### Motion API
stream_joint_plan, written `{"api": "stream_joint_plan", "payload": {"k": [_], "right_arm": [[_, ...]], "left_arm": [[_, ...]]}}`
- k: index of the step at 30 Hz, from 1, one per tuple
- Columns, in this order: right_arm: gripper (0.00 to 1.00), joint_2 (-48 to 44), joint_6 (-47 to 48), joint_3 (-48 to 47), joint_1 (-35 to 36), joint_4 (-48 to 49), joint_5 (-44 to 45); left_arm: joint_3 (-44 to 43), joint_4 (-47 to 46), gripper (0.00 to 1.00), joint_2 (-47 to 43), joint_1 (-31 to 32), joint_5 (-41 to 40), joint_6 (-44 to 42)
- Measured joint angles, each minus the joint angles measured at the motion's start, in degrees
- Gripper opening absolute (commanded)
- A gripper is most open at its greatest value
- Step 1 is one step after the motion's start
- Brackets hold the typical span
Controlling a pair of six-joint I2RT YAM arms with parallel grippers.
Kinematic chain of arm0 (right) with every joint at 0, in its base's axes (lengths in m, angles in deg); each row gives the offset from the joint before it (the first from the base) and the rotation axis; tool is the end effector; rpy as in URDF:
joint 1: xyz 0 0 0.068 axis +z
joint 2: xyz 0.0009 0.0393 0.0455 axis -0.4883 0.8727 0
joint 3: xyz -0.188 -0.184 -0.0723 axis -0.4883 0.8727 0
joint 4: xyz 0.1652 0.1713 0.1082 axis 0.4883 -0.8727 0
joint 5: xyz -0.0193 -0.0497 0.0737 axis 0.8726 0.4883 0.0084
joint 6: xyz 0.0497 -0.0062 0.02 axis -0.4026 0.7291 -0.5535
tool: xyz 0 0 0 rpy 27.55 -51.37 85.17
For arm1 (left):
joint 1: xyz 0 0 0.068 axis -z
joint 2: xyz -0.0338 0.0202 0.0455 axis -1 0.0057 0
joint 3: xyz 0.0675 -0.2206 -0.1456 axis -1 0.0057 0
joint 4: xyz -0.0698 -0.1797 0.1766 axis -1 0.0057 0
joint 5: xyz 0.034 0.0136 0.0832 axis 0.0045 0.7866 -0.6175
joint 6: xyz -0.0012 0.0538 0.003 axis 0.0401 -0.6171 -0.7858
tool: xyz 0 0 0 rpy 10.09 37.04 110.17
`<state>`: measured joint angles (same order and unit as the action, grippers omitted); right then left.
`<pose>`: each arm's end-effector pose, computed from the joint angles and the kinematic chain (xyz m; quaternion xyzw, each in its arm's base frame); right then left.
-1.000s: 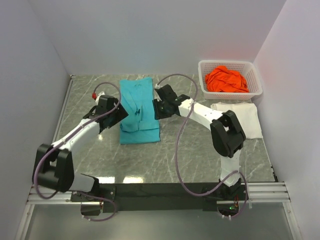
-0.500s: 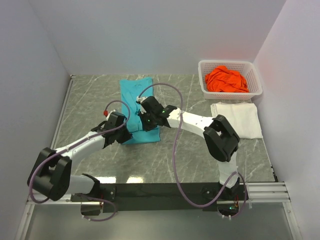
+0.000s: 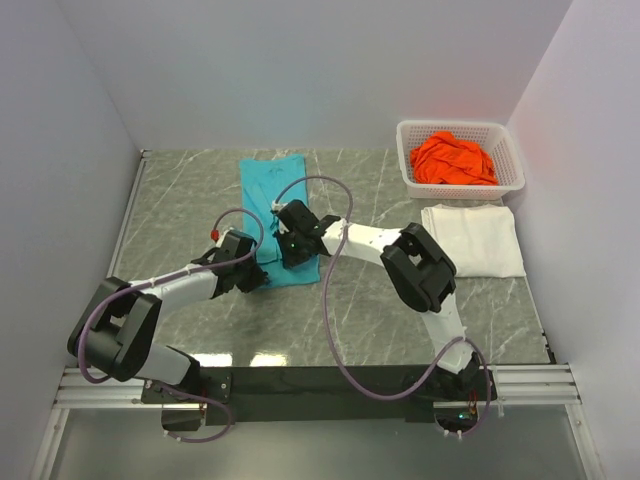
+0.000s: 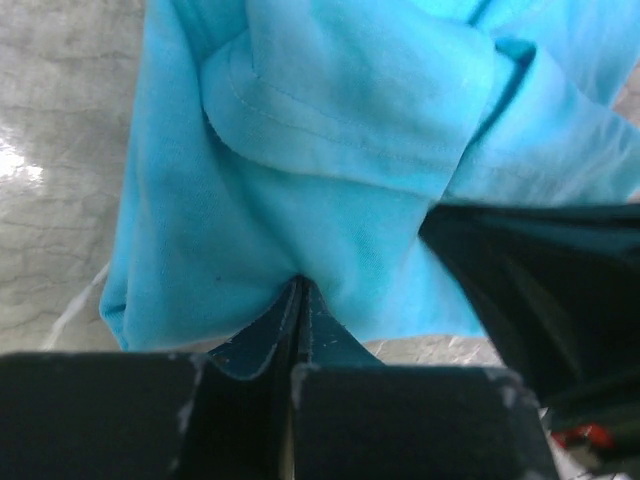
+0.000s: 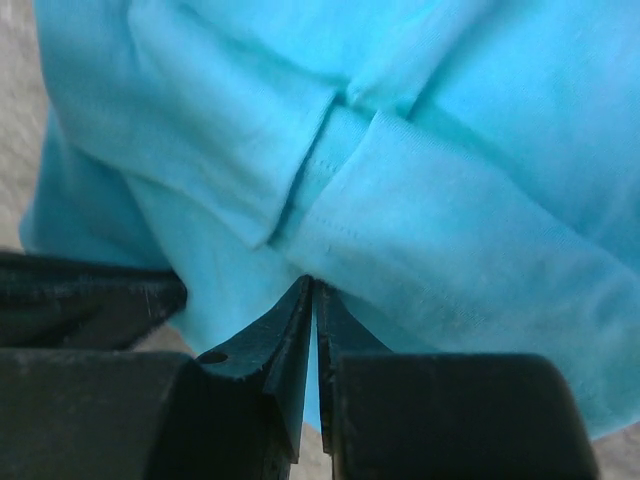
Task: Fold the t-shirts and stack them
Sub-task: Fold the tshirt
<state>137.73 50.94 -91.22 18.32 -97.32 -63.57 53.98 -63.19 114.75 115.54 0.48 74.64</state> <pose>0.3071 0.3422 0.1592 -0.2591 0.9115 0.2203 0.2313 0.2309 -0.1106 0.1482 -0.2713 0.9105 -0.1967 0.2424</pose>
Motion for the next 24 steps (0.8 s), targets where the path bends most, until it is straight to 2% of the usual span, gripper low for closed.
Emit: {"api": "stream_joint_plan", "payload": {"k": [4,11,15,18,24], "right_arm": [[0.15,2.4,-1.3,-4.0,-2.2,-0.3,0.5],[0.19,11.0,-2.7,-20.7,-10.3,-1.7,3.6],[0.21,11.1,-2.3,-25.5,-13.1,-2.3,5.4],[0.26,8.2,-1.8,-23.6,-13.2,-1.4,5.7],[0.32,-4.8,-2.0,-7.3,-12.1,-0.6,4.5]], "left_arm": [[0.7,-1.7,0.02,0.0,0.0,0.5,0.0],[1.3,-3.7,0.02,0.4,0.0,1.4,0.0],[1.3,-3.5,0.04,0.1,0.0,1.4,0.0],[1.1,-1.0,0.09,-1.0,0.0,1.2,-0.1],[-3.8,8.4,0.21,-4.4,-0.2,-1.0,-0.9]]}}
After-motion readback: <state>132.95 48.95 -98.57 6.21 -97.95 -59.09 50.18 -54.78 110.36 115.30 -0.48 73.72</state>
